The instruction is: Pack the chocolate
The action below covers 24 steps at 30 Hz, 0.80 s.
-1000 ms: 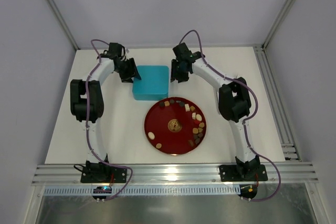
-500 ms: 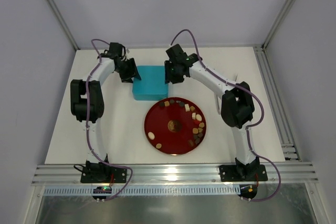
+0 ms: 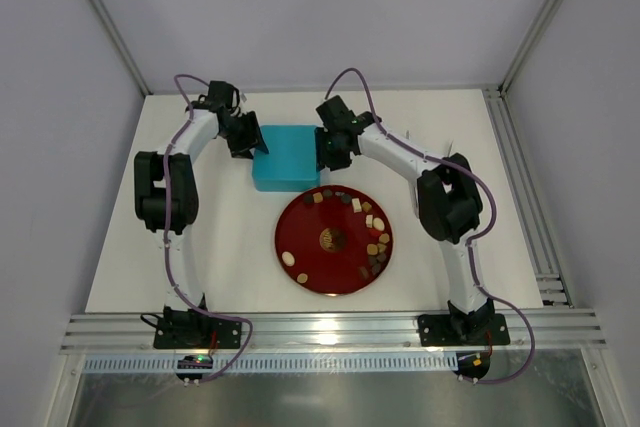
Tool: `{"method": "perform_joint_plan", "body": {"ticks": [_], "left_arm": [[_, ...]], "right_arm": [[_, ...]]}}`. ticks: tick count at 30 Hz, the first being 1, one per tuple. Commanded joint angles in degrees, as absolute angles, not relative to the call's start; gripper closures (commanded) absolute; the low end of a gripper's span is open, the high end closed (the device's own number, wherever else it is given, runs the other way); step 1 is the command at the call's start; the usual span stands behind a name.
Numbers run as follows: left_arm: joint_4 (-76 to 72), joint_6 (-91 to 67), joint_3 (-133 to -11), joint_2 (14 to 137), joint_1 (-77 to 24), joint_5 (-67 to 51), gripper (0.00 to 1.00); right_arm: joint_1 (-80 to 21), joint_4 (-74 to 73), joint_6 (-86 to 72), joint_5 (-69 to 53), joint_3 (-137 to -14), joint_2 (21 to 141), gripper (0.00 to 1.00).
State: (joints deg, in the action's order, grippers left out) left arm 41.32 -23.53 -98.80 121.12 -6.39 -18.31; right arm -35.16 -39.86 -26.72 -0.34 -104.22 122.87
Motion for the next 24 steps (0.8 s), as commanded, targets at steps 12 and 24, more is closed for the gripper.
{"method": "perform_joint_plan", "body": {"ticks": [12, 24], "left_arm": [[49.8, -19.3, -98.6, 124.9, -6.7, -11.9, 0.5], [50.7, -19.1, -100.0, 125.9, -8.4, -12.2, 0.5]], "right_arm": [[-32.2, -41.1, -26.3, 1.6, -120.7, 127.7, 0.56], [-29.5, -38.1, -27.0, 1.0, -132.2, 139.4, 0.55]]}}
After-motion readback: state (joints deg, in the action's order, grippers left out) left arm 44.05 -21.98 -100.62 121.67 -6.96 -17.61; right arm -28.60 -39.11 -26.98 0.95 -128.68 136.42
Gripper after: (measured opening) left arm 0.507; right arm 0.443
